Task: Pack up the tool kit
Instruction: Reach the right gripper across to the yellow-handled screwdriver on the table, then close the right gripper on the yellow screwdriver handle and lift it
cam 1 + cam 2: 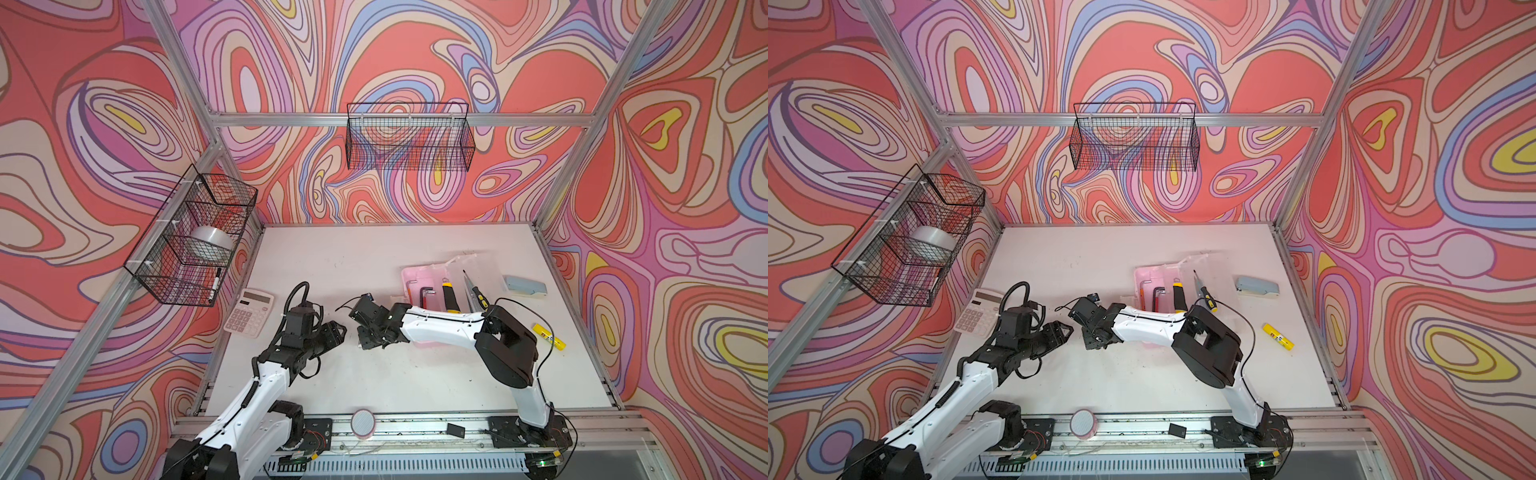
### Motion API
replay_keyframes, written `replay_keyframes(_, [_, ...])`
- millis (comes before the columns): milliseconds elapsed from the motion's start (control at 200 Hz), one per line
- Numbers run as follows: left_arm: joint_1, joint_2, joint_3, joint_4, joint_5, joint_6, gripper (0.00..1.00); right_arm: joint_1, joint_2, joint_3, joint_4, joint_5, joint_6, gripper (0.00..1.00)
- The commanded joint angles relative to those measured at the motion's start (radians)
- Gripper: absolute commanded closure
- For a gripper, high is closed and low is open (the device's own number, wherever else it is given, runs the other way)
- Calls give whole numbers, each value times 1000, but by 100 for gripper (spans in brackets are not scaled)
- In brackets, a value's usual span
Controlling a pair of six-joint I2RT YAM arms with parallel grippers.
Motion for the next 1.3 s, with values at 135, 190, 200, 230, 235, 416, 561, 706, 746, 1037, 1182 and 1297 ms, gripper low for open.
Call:
replay_keyframes(135, [-2, 38, 4, 34, -2, 15, 39, 4, 83, 67, -61, 50, -16, 65])
replay_keyframes(190, [-1, 45, 3, 43, -1, 12, 39, 3, 86, 65, -61, 52, -16, 65])
replay_keyframes(200, [-2, 46, 2, 46, -1, 11, 39, 3, 87, 64, -62, 54, -15, 65])
replay_keyframes(230, [-2, 51, 1, 53, 1, 11, 39, 3, 89, 61, -63, 56, -14, 66])
replay_keyframes(235, [-2, 52, 1, 55, 1, 12, 39, 3, 87, 62, -63, 57, -13, 66])
replay_keyframes(416, [-2, 126, 6, 110, 12, 16, 39, -2, 100, 59, -59, 45, -15, 70])
replay_keyframes(561, [-2, 199, 21, 157, 34, 13, 40, -3, 102, 65, -66, 38, -26, 76])
replay_keyframes(706, [-2, 235, 30, 185, 38, 5, 40, -5, 79, 50, -67, 50, -32, 93])
replay_keyframes(746, [-2, 243, 36, 187, 39, 5, 40, -8, 66, 44, -64, 50, -36, 100])
replay_keyframes(1037, [-2, 224, 73, 167, 24, -10, 41, -9, -58, 30, -80, 50, -78, 100])
replay_keyframes(1182, [-2, 225, 84, 165, 24, -10, 41, -16, -128, 21, -120, 97, -94, 100])
replay_keyframes(1297, [-2, 221, 91, 158, 24, -7, 41, -54, -244, -16, -158, 140, -122, 100])
